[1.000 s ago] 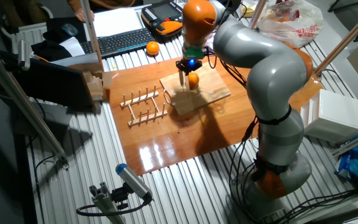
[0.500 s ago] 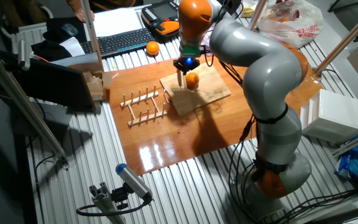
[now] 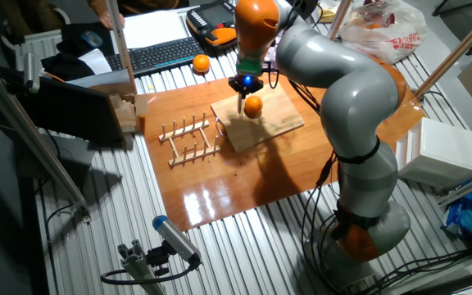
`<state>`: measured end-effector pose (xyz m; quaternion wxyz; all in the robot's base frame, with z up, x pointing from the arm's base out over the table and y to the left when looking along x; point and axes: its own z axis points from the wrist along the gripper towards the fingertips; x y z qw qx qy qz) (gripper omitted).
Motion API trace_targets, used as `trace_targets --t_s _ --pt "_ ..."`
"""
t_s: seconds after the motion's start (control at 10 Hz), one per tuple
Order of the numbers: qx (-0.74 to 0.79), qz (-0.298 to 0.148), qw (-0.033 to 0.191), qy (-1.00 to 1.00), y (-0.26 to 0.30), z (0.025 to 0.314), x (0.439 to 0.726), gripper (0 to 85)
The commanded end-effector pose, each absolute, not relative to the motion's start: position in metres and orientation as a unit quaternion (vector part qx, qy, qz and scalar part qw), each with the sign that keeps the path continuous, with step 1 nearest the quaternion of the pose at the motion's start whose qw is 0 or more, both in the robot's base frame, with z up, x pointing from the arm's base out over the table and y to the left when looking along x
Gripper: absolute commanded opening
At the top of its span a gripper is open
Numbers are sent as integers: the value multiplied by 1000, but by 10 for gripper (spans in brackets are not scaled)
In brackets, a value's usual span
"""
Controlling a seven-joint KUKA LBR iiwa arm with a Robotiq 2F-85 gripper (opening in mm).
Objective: Chop the orange
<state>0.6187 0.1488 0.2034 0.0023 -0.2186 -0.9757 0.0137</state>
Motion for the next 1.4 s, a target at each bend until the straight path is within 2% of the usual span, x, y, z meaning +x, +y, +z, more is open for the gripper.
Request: trace_targets --t_s 0.0,0.3,0.6,0.9,1.1,1.3 --pt "-229 4 9 -973 148 203 619 0" --pt "-226 23 6 -974 148 203 619 0" --pt "-219 30 -21 -975 99 207 631 0" --pt "-196 23 -7 -980 55 225 650 0" --pt "-192 22 -2 -981 53 212 645 0" --pt "-189 16 -8 -982 57 198 639 0"
